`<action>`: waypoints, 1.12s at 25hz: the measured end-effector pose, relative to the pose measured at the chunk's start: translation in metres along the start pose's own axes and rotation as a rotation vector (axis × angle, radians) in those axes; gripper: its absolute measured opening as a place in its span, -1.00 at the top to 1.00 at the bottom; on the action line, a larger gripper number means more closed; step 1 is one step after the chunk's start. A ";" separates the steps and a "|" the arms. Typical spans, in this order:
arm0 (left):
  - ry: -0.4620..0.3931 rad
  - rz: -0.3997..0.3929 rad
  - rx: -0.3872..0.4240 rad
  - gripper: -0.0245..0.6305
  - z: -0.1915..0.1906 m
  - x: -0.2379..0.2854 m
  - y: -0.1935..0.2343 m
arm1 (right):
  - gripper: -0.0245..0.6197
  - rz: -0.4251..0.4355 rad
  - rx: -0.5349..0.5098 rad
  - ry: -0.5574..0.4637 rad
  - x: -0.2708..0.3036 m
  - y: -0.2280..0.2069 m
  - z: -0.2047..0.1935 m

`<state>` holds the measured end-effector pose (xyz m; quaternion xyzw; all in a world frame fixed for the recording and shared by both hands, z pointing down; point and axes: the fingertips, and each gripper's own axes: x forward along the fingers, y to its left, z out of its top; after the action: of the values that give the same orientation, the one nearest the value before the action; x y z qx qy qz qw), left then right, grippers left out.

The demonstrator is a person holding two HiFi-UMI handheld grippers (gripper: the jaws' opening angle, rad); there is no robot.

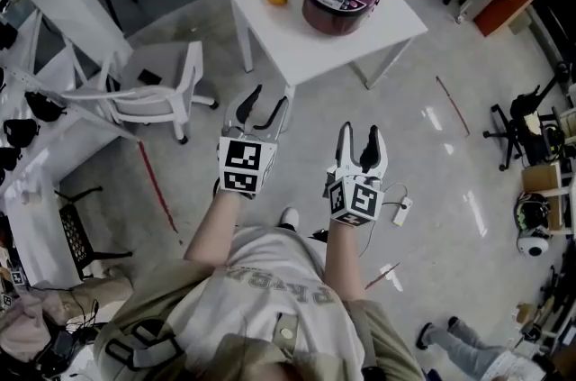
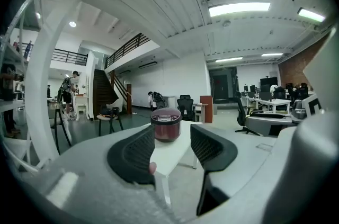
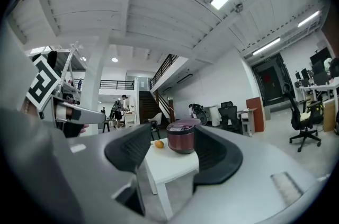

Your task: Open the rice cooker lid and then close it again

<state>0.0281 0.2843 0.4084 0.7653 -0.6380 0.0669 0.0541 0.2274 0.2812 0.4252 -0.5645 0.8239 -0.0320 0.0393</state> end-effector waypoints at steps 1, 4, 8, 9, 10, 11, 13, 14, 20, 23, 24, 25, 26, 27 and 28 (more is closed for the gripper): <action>0.008 0.009 -0.001 0.25 0.000 0.004 -0.002 | 0.21 0.010 0.001 0.005 0.003 -0.004 0.000; 0.018 0.044 0.014 0.25 0.002 0.014 -0.005 | 0.21 0.046 -0.001 0.011 0.015 -0.014 -0.001; 0.016 0.084 0.035 0.25 0.005 0.026 -0.011 | 0.22 0.078 0.012 0.022 0.032 -0.030 -0.005; 0.020 0.091 0.042 0.25 0.005 0.028 -0.013 | 0.21 0.081 0.020 0.024 0.035 -0.035 -0.007; 0.024 0.098 0.049 0.26 0.004 0.029 -0.015 | 0.21 0.085 0.028 0.026 0.038 -0.039 -0.009; 0.029 0.104 0.056 0.27 0.004 0.030 -0.016 | 0.20 0.090 0.034 0.028 0.041 -0.042 -0.010; 0.037 0.117 0.068 0.28 0.003 0.035 -0.015 | 0.20 0.099 0.044 0.031 0.048 -0.047 -0.013; 0.040 0.123 0.074 0.28 0.003 0.038 -0.014 | 0.20 0.103 0.048 0.032 0.052 -0.050 -0.015; 0.041 0.159 0.091 0.28 0.008 0.053 -0.001 | 0.20 0.103 0.060 0.031 0.077 -0.057 -0.015; 0.040 0.153 0.085 0.27 0.005 0.063 0.007 | 0.20 0.094 0.057 0.030 0.087 -0.056 -0.018; 0.039 0.147 0.085 0.24 0.004 0.066 0.010 | 0.20 0.089 0.056 0.030 0.091 -0.056 -0.019; 0.038 0.138 0.086 0.24 0.003 0.071 0.013 | 0.20 0.082 0.055 0.029 0.094 -0.055 -0.021; 0.037 0.128 0.087 0.24 0.003 0.076 0.016 | 0.20 0.075 0.053 0.029 0.098 -0.054 -0.022; 0.036 0.116 0.088 0.24 0.003 0.082 0.020 | 0.20 0.066 0.051 0.029 0.103 -0.052 -0.023; 0.034 0.104 0.087 0.24 0.003 0.088 0.025 | 0.20 0.056 0.049 0.030 0.108 -0.051 -0.025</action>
<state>0.0192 0.1937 0.4209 0.7316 -0.6722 0.1105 0.0280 0.2333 0.1620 0.4516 -0.5394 0.8389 -0.0593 0.0417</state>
